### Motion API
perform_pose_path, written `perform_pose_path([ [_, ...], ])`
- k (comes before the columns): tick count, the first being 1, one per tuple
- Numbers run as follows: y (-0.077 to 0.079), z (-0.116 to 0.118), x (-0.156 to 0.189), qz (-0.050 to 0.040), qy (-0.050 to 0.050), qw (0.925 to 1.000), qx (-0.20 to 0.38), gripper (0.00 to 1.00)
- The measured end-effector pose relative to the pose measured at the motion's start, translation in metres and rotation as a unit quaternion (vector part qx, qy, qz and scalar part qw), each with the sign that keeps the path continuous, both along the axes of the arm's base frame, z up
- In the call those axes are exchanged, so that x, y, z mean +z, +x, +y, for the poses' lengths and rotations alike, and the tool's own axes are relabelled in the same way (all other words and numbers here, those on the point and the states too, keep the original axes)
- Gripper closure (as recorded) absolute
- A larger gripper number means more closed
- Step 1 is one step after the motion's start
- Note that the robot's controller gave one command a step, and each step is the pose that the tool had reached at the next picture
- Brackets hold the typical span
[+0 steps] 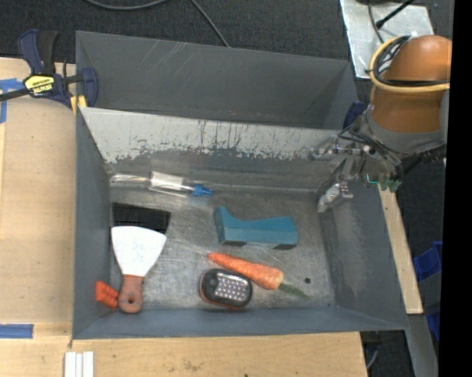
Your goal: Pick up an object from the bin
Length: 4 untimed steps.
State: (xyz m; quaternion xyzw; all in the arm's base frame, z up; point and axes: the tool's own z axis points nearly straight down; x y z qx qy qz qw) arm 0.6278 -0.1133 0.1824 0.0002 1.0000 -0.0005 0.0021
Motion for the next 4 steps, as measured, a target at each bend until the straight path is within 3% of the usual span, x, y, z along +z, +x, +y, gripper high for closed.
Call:
perform_pose_path([
  [1,-0.028,0.033,-0.104,-0.0031,-0.002,0.9995,0.032,1.0],
  [2,-0.024,0.034,-0.103,-0.0115,-0.002,0.9994,0.033,0.0],
  [3,-0.024,0.034,-0.103,-0.0115,-0.002,0.9994,0.033,0.0],
  [4,-0.028,0.062,-0.079,0.0008,-0.002,0.9984,0.056,0.0],
])
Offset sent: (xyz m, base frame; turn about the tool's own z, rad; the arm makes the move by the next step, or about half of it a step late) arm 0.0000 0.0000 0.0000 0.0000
